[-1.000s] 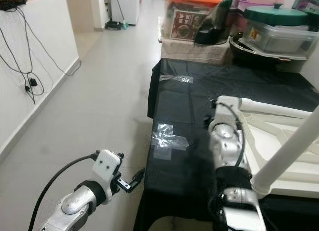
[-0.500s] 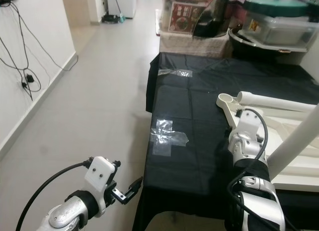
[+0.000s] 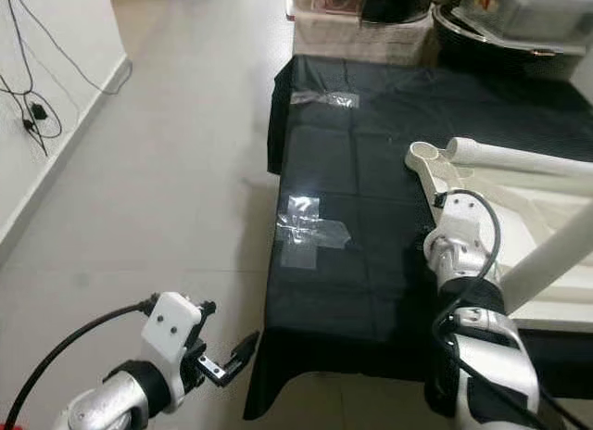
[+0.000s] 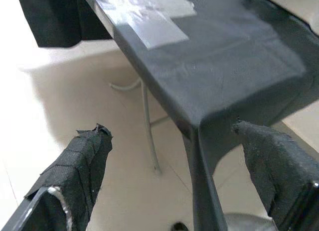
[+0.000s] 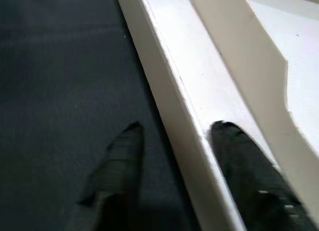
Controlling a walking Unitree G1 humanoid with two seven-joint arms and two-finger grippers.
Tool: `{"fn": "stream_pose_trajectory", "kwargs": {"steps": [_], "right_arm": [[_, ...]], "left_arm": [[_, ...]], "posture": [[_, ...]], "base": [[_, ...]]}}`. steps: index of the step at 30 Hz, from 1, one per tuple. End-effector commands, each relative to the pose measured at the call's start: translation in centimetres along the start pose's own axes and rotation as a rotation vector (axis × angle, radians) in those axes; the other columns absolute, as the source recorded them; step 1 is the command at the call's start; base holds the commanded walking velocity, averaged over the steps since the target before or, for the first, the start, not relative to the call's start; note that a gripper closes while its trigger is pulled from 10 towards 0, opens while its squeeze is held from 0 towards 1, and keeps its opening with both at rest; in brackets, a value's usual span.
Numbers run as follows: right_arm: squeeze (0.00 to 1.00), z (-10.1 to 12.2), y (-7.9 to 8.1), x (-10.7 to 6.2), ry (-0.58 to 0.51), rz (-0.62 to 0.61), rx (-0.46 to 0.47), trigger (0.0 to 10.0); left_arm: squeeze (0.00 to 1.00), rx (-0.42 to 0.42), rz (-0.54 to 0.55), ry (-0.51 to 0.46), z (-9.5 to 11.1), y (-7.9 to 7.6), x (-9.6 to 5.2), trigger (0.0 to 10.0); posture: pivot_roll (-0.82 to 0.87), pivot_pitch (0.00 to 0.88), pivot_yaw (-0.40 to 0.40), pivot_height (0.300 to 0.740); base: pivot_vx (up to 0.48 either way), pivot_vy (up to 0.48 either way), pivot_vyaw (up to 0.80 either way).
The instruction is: Building children table
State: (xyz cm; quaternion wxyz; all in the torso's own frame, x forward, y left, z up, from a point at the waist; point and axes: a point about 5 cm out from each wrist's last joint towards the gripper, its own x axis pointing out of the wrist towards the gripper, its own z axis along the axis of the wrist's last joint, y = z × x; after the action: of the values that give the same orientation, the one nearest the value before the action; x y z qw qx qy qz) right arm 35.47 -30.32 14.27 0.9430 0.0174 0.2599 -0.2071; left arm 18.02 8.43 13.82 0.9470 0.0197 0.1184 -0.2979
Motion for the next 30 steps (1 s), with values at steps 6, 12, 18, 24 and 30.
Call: {"fn": "stream_pose_trajectory", "kwargs": {"steps": [6, 12, 18, 24, 30], "right_arm": [[0.00, -3.1, 1.8, 0.1, 0.135, 0.199, -0.144, 0.0], [0.00, -3.8, 2.2, -0.1, 0.159, 0.294, -0.202, 0.0], [0.00, -5.0, 2.5, -1.2, 0.200, 0.489, -0.336, 0.0], [0.00, -5.4, 2.0, -2.4, 0.195, 0.659, -0.438, 0.0], [0.00, -6.4, 1.3, -4.6, 0.206, 0.862, -0.626, 0.0]], "left_arm": [[0.00, -0.006, -0.011, 0.023, 0.0, -0.2, 0.1, 10.0], [0.00, -0.005, -0.004, 0.024, -0.1, -0.1, 0.4, 10.0], [0.00, 0.000, 0.005, 0.009, -0.1, 0.2, 1.9, 10.0], [0.00, 0.008, 0.018, -0.008, -0.1, 0.4, 2.9, 10.0], [0.00, 0.017, 0.025, -0.017, -0.1, 0.8, 3.5, 10.0]], "posture": [[0.16, 0.185, -0.071, 0.740], [0.16, 0.167, -0.069, 0.740], [0.14, 0.115, -0.071, 0.740], [0.13, 0.079, -0.073, 0.740], [0.12, 0.057, -0.069, 0.740]], "base": [[0.000, 0.000, 0.00], [0.000, 0.000, 0.00], [0.000, 0.000, 0.00], [0.000, 0.000, 0.00], [0.000, 0.000, 0.00]]}}
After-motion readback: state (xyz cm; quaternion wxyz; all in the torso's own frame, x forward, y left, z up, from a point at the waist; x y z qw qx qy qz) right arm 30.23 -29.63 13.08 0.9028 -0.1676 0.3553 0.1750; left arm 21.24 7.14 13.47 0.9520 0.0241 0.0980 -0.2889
